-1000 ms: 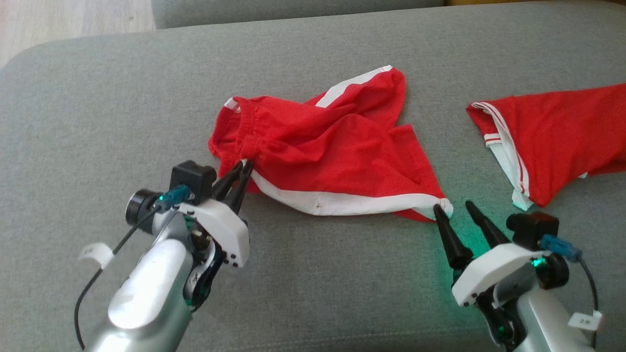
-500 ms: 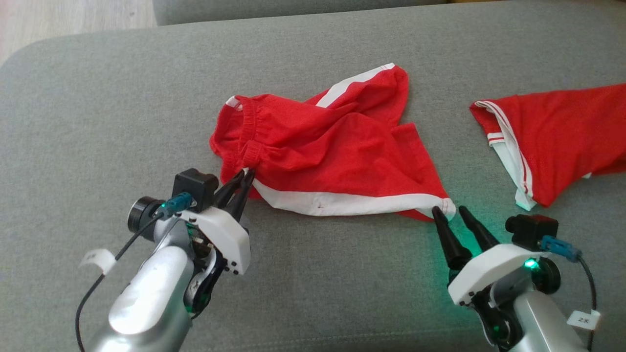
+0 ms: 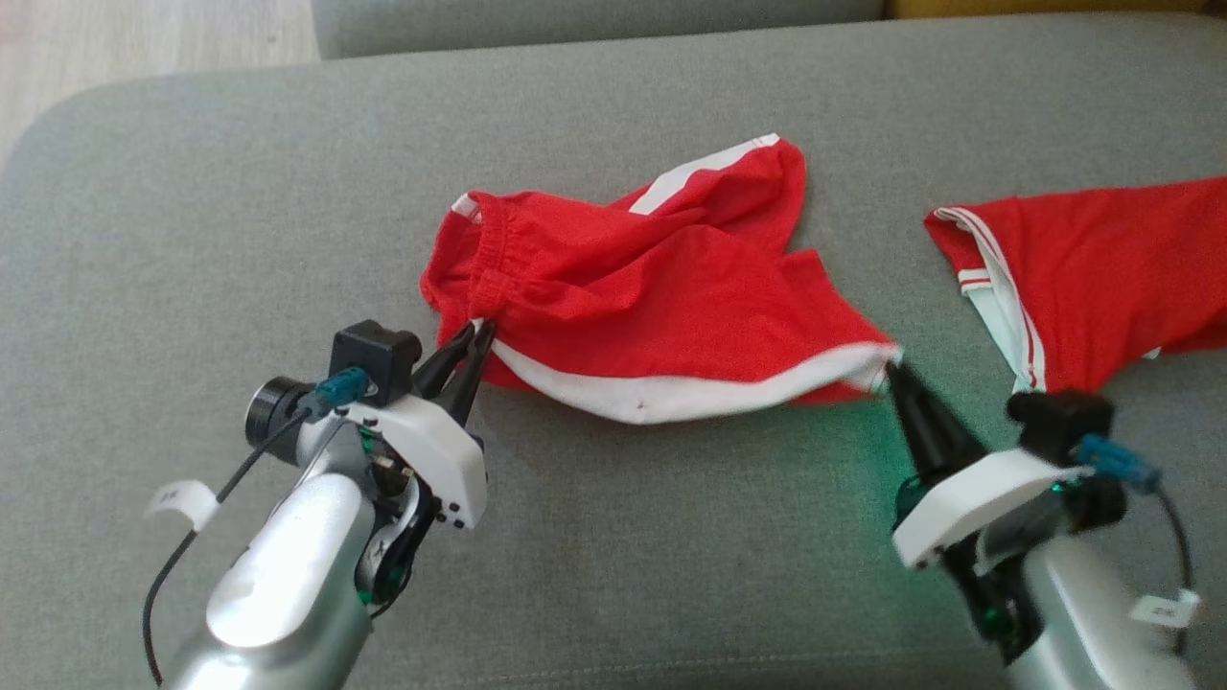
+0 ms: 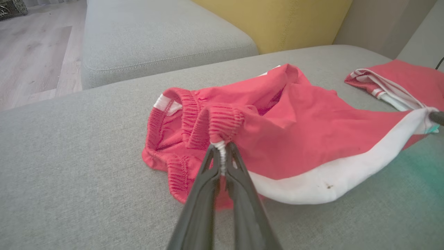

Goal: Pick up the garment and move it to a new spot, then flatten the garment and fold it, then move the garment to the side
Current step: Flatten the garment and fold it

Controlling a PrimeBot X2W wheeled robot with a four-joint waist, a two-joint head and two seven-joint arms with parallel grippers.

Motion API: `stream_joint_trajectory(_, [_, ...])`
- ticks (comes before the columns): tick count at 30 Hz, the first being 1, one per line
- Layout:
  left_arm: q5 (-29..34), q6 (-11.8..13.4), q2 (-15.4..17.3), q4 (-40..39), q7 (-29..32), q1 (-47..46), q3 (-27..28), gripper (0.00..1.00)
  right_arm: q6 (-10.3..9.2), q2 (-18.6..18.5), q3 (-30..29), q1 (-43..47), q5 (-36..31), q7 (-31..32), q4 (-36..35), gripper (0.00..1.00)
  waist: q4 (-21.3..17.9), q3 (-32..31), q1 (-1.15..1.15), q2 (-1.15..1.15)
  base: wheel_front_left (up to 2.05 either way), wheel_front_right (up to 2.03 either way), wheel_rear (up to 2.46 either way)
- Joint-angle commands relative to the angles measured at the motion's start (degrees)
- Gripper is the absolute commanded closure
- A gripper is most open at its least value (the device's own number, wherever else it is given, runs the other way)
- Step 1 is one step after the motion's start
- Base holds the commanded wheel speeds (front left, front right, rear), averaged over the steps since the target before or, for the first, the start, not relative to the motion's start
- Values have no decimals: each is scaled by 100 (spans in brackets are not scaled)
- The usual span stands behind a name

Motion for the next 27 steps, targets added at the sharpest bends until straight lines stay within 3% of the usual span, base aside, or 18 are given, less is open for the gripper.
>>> stream_joint_trajectory(1, [-72,46,141,-236,-72,-233,239,100,-4,-139,88,-282,-188,-219,-326,100,12,-80,0,0,0,0,0])
stream_joint_trajectory(10, [-496,-28,162,-966,183,-372,468,100,-4,-565,-350,-978,-1219,-712,-1206,100,154,-686,0,0,0,0,0])
stream_joint_trajectory(16, [-844,2,198,-1785,768,-598,627,100,-4,-753,-710,-1366,-1696,-486,-1841,100,273,-1093,0,0,0,0,0])
stream_joint_trajectory(27, [-1634,449,331,-3329,1884,-494,1064,100,-4,-661,-1330,-1244,-2067,416,-3053,100,283,-1142,0,0,0,0,0])
